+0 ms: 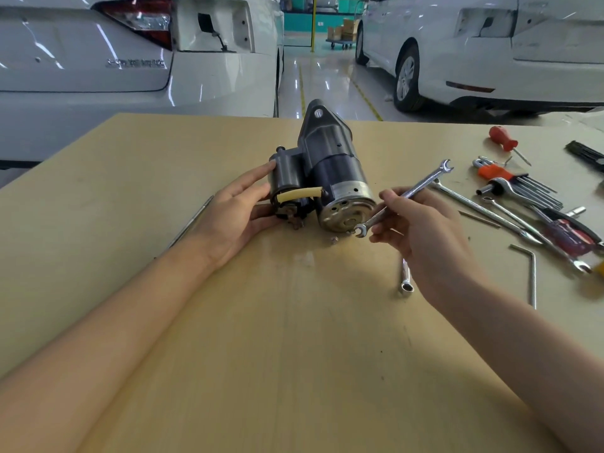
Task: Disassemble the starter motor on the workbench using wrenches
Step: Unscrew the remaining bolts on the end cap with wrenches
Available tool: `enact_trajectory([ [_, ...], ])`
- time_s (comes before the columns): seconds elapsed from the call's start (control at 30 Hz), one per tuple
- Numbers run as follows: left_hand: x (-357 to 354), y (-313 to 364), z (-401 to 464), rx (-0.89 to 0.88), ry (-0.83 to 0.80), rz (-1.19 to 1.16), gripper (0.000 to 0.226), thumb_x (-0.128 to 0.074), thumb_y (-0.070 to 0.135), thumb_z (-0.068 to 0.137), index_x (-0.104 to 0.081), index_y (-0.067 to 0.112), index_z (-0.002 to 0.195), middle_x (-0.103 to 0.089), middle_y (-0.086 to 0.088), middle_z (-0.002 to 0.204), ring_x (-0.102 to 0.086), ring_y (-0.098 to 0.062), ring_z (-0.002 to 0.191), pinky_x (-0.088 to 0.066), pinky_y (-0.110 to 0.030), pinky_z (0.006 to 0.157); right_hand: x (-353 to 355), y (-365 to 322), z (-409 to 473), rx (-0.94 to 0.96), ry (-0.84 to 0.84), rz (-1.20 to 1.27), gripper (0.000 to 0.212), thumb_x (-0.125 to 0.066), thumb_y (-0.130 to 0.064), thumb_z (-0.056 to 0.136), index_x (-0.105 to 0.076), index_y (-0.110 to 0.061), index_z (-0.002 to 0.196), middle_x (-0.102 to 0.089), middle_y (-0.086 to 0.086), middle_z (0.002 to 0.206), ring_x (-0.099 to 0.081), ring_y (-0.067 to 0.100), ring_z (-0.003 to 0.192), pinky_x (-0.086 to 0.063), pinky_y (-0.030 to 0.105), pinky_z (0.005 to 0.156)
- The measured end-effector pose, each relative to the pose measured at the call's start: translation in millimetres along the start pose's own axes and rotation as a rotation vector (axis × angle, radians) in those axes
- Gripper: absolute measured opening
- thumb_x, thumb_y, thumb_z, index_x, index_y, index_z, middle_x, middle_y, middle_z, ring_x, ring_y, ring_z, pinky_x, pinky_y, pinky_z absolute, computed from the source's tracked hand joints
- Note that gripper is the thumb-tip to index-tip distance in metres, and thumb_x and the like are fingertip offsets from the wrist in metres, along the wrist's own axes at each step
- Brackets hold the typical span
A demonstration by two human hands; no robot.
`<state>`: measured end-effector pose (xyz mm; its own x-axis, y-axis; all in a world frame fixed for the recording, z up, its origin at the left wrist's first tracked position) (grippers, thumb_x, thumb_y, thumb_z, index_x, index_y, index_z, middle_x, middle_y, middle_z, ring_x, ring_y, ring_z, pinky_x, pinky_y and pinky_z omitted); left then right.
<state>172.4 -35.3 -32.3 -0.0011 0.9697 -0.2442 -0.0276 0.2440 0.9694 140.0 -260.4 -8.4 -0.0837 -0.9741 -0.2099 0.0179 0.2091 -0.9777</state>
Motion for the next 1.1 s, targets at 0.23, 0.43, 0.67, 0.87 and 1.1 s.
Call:
enact_trajectory([
  [0.23,-51.1,74.2,-60.7,-0.918,0.073,0.996,0.021,-0.067,0.01,0.078,-0.067,0.012,0.098,-0.059,-0.001,0.094,-0.056,-0.015,0.085,-0.046,-0.023,0.078,1.7,-6.0,-0.5,0.024,-0.001,0.001,0.014,-0.051,-0.008,0.096,-0.062,-0.006,0.088,-0.061,0.011,0.07,-0.055,0.019,0.055,-0.05,0.028,0.053],
  [0.43,-109.4,26.3,-76.2,-0.882,-0.304,1.457,0.022,-0.056,0.018,0.092,-0.069,0.014,0.11,-0.068,-0.002,0.094,-0.066,-0.023,0.084,-0.053,-0.036,0.062,6.9,-9.8,3.1,0.033,0.023,0.049,0.013,-0.051,-0.007,0.095,-0.061,-0.005,0.086,-0.061,0.007,0.064,-0.055,0.016,0.052,-0.05,0.026,0.051],
  [0.67,-115.2,0.0,-50.8,-0.835,-0.325,1.965,0.039,-0.03,0.011,0.102,-0.047,0.025,0.134,-0.065,0.001,0.106,-0.065,-0.023,0.086,-0.04,-0.031,0.057,8.5,-9.9,6.1,0.007,0.016,0.131,0.013,-0.051,-0.007,0.094,-0.061,-0.005,0.085,-0.061,0.006,0.062,-0.054,0.016,0.05,-0.049,0.026,0.05],
  [0.87,-119.6,-6.4,-46.6,-0.854,-0.506,2.216,0.041,-0.033,0.0,0.096,-0.042,0.017,0.132,-0.069,-0.003,0.094,-0.066,-0.027,0.08,-0.037,-0.029,0.058,5.6,-10.6,3.1,-0.005,-0.02,0.155,0.013,-0.052,-0.007,0.094,-0.061,-0.004,0.085,-0.061,0.006,0.063,-0.054,0.015,0.05,-0.048,0.026,0.049],
  [1.1,-62.5,66.5,-83.7,-0.949,-0.153,1.591,0.02,-0.055,0.026,0.086,-0.07,0.015,0.084,-0.058,0.004,0.054,-0.051,-0.019,0.041,-0.041,-0.025,0.037,5.1,-9.5,3.0,-0.01,-0.03,0.16,0.014,-0.051,-0.007,0.094,-0.061,-0.004,0.085,-0.061,0.005,0.06,-0.053,0.014,0.049,-0.048,0.025,0.049],
])
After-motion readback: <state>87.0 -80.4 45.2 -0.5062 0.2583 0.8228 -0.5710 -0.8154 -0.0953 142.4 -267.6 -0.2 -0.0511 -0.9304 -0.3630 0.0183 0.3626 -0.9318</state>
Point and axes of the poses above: each hand's wrist, its own z-axis towards the middle knuckle, its own x-axis out of the back of the hand, y = z × x, the point moved 9 cm from there along z, towards the middle knuckle
